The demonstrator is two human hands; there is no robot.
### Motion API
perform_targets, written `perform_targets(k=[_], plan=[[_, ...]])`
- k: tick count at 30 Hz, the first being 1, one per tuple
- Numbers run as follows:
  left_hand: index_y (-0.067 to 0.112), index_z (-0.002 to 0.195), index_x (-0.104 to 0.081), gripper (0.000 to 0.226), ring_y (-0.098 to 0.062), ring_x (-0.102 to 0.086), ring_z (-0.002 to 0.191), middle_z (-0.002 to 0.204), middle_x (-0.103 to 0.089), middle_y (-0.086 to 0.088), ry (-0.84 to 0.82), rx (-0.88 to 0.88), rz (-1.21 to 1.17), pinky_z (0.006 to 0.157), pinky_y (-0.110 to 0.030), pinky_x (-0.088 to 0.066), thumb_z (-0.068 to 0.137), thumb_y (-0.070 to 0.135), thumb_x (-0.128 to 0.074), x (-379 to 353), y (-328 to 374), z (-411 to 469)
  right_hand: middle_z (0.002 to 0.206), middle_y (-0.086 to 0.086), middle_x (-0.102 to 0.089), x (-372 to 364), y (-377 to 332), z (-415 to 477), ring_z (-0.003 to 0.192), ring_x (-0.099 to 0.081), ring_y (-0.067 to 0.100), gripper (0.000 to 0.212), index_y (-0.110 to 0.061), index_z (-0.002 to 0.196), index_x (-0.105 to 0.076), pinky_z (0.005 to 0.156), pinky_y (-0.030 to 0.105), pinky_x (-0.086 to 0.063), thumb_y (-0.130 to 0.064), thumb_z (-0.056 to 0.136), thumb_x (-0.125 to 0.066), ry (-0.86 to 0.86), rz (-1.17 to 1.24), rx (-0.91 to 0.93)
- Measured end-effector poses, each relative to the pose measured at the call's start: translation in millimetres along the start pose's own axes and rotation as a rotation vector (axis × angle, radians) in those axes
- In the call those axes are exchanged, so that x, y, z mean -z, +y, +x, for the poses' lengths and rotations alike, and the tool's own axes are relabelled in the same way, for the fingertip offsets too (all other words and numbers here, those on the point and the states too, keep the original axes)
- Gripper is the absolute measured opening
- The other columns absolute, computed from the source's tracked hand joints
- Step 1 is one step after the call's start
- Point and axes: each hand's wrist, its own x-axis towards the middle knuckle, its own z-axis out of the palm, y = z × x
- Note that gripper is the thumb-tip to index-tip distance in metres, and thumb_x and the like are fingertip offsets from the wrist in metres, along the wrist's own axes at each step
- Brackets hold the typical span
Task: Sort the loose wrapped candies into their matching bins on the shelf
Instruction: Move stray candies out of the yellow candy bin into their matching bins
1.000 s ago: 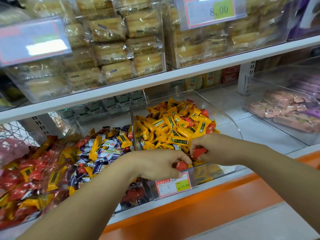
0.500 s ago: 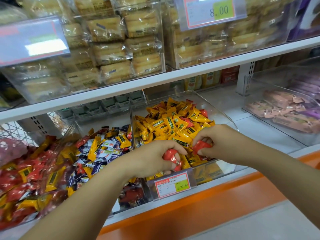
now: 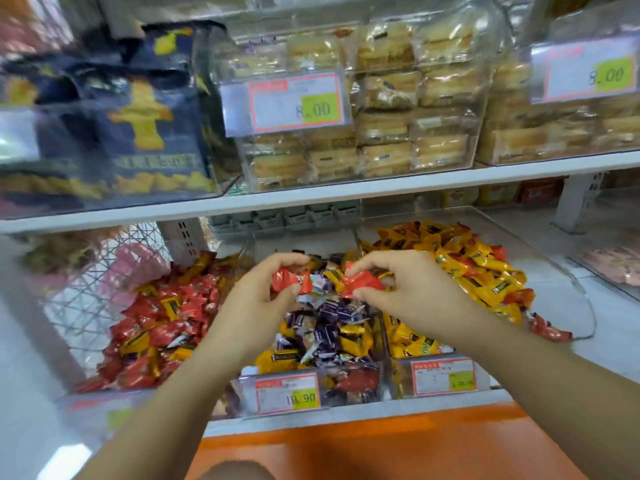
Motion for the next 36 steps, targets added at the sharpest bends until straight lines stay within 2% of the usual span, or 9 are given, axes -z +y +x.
perform_targets(k=[5,8,10,13,17,24,28,32,36], plan=[[0.039,0.111,-0.055,0.031,-0.017,-0.064,0.067,0.081,-0.056,0.013,0.21,0.035,0.112,0.044,-0.014,-0.037,0.096,0.012,-0.052,55.9,-37.5,-23.2,0.115,-0.01,-0.065,-63.9,-49.6,37.9,0.1,-0.057,0.002,0.021,-0.025,0.106,-0.069,0.096,0.023,-0.046,-0.021,0.085,-0.068,-0.044,0.027,0.116],[0.036,0.112,-0.055,0.032,-0.019,-0.059,0.084,0.091,-0.056,0.014,0.352,0.042,0.224,0.069,-0.019,-0.041,0.093,0.01,-0.055,83.6,-64.6,-29.0,0.116,-0.007,-0.066,-102.4,-78.7,62.4,0.103,-0.057,0.003,0.022,-0.021,0.108,-0.07,0.097,0.02,-0.043,-0.017,0.086,-0.067,-0.031,0.048,0.204],[0.038,0.112,-0.054,0.036,-0.016,-0.057,0.089,0.102,-0.059,0.009,0.413,0.086,0.238,0.072,-0.018,-0.04,0.092,0.008,-0.055,97.5,-82.7,-25.8,0.118,-0.004,-0.066,-124.2,-93.5,81.3,0.109,-0.057,0.007,0.025,-0.018,0.112,-0.069,0.097,0.013,-0.037,-0.015,0.087,-0.064,-0.007,0.047,0.247],[0.029,0.131,-0.049,0.045,-0.013,-0.05,0.116,0.127,-0.052,0.002,0.34,0.1,0.289,0.096,-0.02,-0.034,0.092,0.006,-0.053,108.7,-98.4,-20.3,0.131,-0.002,-0.058,-147.9,-101.7,103.9,0.121,-0.049,0.009,0.034,-0.017,0.125,-0.061,0.09,-0.002,-0.018,-0.01,0.093,-0.055,-0.057,-0.012,0.28],[0.026,0.136,-0.044,0.048,-0.013,-0.04,0.125,0.132,-0.045,0.003,0.293,0.086,0.328,0.105,-0.024,-0.03,0.093,0.007,-0.053,114.9,-100.8,-18.5,0.141,-0.006,-0.047,-153.9,-90.0,107.2,0.131,-0.04,0.009,0.04,-0.024,0.133,-0.053,0.103,0.011,-0.022,-0.009,0.096,-0.047,-0.128,-0.1,0.278],[0.023,0.118,-0.061,0.03,0.008,-0.044,0.105,0.113,-0.053,0.015,0.24,-0.104,0.283,0.087,0.002,-0.029,0.094,0.007,-0.052,70.9,-64.2,-15.8,0.126,-0.009,-0.058,-99.3,-68.9,67.8,0.119,-0.05,0.009,0.03,-0.027,0.121,-0.063,0.107,0.031,-0.037,-0.016,0.096,-0.051,-0.143,-0.212,0.283],[0.022,0.114,-0.063,0.026,0.012,-0.042,0.096,0.105,-0.053,0.017,0.168,-0.195,0.246,0.083,0.005,-0.029,0.094,0.009,-0.053,26.7,-29.2,-5.4,0.107,-0.015,-0.061,-52.3,-37.3,37.2,0.104,-0.055,0.005,0.025,-0.026,0.113,-0.067,0.088,0.015,-0.038,-0.017,0.094,-0.055,-0.092,-0.263,0.24],[0.025,0.114,-0.062,0.024,0.011,-0.042,0.1,0.107,-0.052,0.019,0.06,-0.25,0.226,0.081,0.007,-0.026,0.096,0.015,-0.052,-18.9,-3.2,5.5,0.094,-0.026,-0.054,-0.5,8.2,5.0,0.082,-0.049,-0.018,0.021,-0.034,0.102,-0.065,0.069,-0.002,-0.032,-0.019,0.094,-0.054,-0.092,-0.254,0.102],[0.026,0.114,-0.062,0.023,0.006,-0.043,0.104,0.11,-0.052,0.018,-0.025,-0.247,0.228,0.079,0.005,-0.027,0.095,0.016,-0.052,-56.6,10.6,16.0,0.091,-0.026,-0.059,29.9,48.2,-16.0,0.08,-0.048,-0.024,0.021,-0.038,0.096,-0.062,0.066,-0.001,-0.036,-0.018,0.092,-0.058,-0.175,-0.22,-0.005]])
